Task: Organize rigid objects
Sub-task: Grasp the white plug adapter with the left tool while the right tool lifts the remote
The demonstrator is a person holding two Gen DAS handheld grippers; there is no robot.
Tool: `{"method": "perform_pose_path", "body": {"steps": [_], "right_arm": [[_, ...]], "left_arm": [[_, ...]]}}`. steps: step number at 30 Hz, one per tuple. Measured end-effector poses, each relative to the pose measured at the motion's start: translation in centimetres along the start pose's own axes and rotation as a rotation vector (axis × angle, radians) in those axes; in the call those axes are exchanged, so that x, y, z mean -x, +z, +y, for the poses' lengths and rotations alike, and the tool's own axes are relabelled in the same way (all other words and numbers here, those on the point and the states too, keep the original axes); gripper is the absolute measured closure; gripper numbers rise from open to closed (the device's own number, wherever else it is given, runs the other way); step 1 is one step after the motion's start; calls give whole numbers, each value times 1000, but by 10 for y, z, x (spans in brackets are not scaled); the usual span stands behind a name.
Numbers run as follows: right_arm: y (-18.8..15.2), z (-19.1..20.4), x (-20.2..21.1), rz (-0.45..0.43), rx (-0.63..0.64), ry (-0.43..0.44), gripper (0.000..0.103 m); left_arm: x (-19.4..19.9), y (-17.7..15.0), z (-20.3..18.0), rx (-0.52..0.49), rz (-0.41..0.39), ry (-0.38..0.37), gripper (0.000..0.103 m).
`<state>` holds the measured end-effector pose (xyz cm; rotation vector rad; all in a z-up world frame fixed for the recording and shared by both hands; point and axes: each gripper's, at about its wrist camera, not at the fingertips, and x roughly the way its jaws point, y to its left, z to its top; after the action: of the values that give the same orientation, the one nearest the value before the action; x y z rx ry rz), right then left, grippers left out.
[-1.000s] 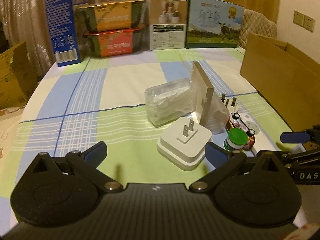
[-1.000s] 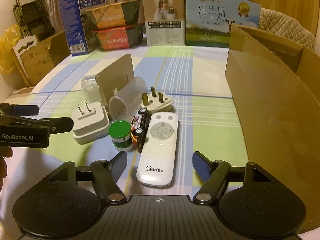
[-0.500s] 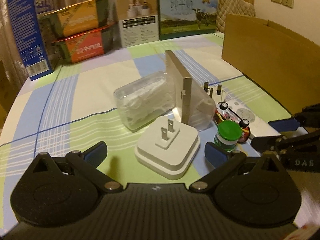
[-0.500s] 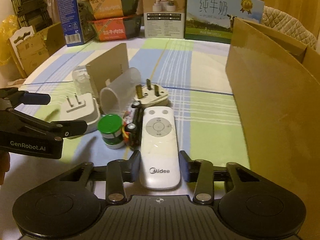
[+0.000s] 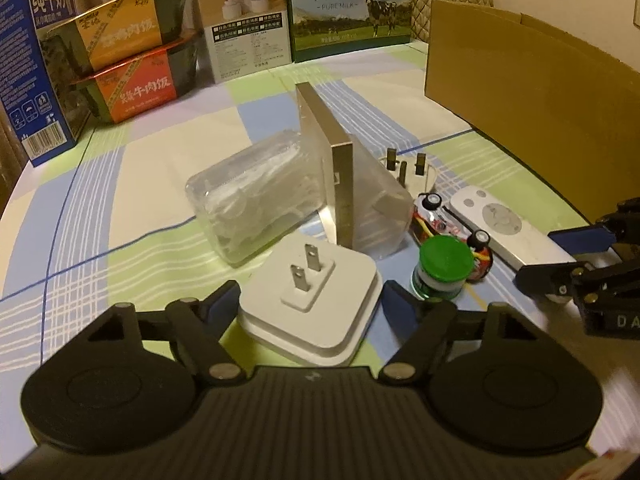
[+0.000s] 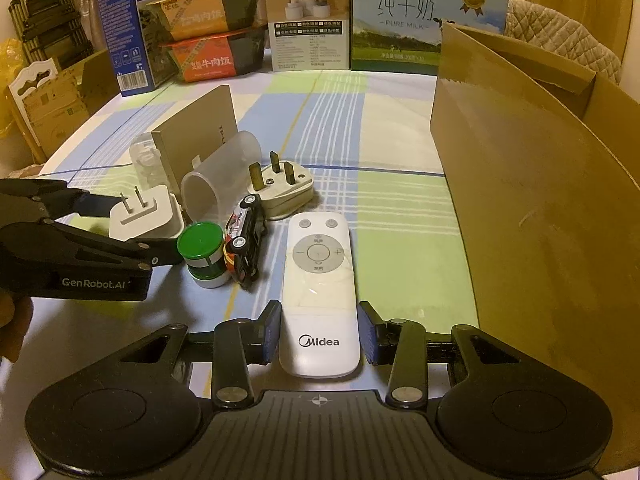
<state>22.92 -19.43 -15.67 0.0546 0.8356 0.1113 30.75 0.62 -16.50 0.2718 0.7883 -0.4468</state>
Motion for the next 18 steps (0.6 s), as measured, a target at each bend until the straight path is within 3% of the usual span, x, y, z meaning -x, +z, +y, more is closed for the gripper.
{"method": "perform_pose_path", "body": {"steps": [6,14,16,18], "right_arm": [[-2,0,4,3,0,7,66],[-3,3,2,8,26,2,66],[-4,3,2,7,36,-1,66],[-5,3,2,3,43,-1,66]], "left_arm": [[13,-4,-3,60,50,-3,30],[14,-7,-13,-5,44,16,29],[14,-9,-14,-36,37,12,22],[15,-11,-12,-44,29,1,22]]}}
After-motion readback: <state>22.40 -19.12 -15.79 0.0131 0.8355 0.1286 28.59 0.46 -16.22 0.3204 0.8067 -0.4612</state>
